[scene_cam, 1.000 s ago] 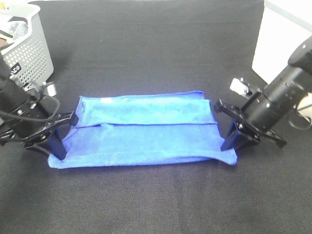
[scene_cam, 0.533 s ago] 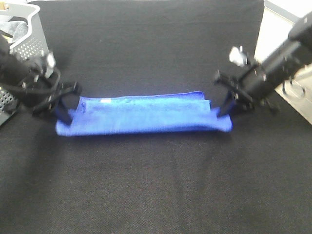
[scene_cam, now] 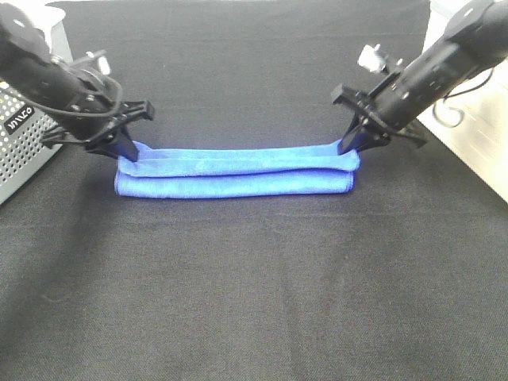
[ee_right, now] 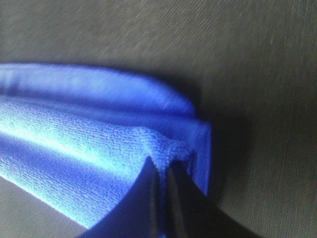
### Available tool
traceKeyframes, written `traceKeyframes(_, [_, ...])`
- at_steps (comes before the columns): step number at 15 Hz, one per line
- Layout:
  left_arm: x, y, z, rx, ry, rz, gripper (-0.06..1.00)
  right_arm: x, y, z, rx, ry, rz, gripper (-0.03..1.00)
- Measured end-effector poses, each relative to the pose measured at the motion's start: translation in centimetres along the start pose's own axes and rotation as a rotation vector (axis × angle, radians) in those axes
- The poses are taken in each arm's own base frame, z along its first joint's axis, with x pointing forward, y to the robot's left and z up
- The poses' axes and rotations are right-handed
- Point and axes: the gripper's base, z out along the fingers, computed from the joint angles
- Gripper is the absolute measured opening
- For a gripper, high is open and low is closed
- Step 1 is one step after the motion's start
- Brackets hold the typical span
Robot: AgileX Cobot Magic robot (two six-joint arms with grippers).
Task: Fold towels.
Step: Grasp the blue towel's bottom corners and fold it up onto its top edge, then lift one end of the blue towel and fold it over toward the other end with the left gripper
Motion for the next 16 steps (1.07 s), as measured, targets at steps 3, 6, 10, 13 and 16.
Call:
traceKeyframes(3, [-0.5, 0.6, 2.1, -0.006, 0.022, -0.019, 0.04, -0.2, -0.8, 1.5, 0.008, 0.007, 0.011, 0.18])
traceKeyframes(6, [-0.5, 0.6, 2.2, -0.006, 0.022, -0.038, 0.48, -0.2, -0.8, 1.5, 0.006, 0.011, 0.012, 0.65])
traceKeyframes(10, [-1.0, 0.9, 0.8, -0.039, -0.003, 0.009, 0.94, 0.4, -0.1, 0.1, 0.0, 0.078, 0.003, 0.79])
traceKeyframes(13, [-0.7, 1.5, 1.3, -0.057, 0.029, 0.013, 0.96, 0.4, 0.3, -1.0, 0.017, 0.082, -0.007, 0.79])
traceKeyframes(16, [-0.2, 1.4, 2.9, -0.039, 0.053, -0.017, 0.96, 0.3, 0.3, -1.0, 0.023, 0.08, -0.01, 0.79])
